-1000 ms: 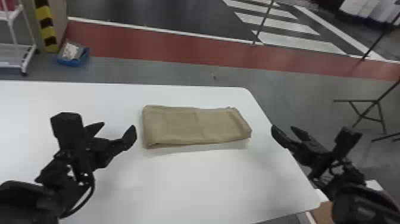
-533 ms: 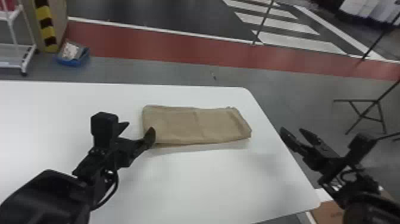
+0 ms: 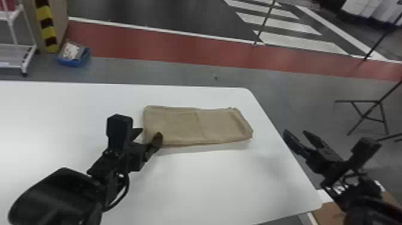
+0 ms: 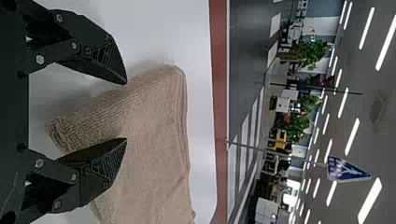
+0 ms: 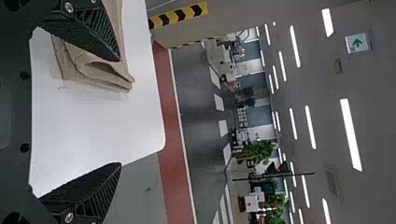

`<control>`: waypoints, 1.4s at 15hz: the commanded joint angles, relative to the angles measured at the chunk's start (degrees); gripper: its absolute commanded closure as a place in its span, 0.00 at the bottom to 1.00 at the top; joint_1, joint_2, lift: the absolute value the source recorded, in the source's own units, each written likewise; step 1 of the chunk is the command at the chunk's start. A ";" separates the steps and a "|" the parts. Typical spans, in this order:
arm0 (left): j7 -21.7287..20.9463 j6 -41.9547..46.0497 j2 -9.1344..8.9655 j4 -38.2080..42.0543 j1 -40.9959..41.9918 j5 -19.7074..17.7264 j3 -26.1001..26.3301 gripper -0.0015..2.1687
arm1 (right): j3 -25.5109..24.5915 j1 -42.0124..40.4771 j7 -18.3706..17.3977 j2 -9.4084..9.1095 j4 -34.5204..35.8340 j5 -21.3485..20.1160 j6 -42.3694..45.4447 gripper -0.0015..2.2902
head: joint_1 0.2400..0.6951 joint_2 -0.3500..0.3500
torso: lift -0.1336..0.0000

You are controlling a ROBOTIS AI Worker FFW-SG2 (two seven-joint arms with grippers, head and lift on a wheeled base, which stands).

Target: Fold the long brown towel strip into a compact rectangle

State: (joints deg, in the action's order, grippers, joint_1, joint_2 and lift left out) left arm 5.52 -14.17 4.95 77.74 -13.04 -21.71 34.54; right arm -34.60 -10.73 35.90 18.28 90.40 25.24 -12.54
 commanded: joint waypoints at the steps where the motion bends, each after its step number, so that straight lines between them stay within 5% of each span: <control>1: -0.07 -1.61 -0.29 0.13 -0.14 0.00 0.44 0.25 | -0.47 0.01 0.13 0.00 -0.92 -0.02 0.80 0.04 | 1.00 0.00 | 0.04; 2: -0.07 -1.79 -0.29 0.13 -0.40 0.00 0.70 0.25 | -0.65 0.01 0.22 0.00 -1.01 0.07 0.98 0.04 | 1.00 0.00 | 0.04; 7: 0.63 -3.37 0.06 0.75 -0.40 0.08 0.70 0.66 | -0.65 0.10 0.22 0.00 -1.01 0.33 0.98 0.04 | 1.00 0.00 | 0.04; 10: 0.89 -5.30 0.94 4.35 0.56 0.00 -0.53 0.66 | -0.47 0.19 0.22 -0.18 -0.92 0.51 1.16 0.04 | 1.00 0.00 | 0.04; 16: 1.68 -16.73 9.91 19.73 6.63 -0.53 -9.14 0.66 | 0.41 0.80 0.13 -0.61 -0.84 0.77 2.03 0.04 | 1.00 0.00 | 0.04; 21: 2.03 -26.04 14.21 30.37 14.36 -0.44 -18.46 0.66 | 1.90 2.29 -0.13 -1.23 -0.92 -0.19 2.21 0.04 | 1.00 0.00 | 0.04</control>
State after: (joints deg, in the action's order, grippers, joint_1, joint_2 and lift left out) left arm 7.54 -38.20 18.00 105.25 -1.14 -22.28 18.58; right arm -33.18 -8.79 35.77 17.27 89.55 25.20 -10.35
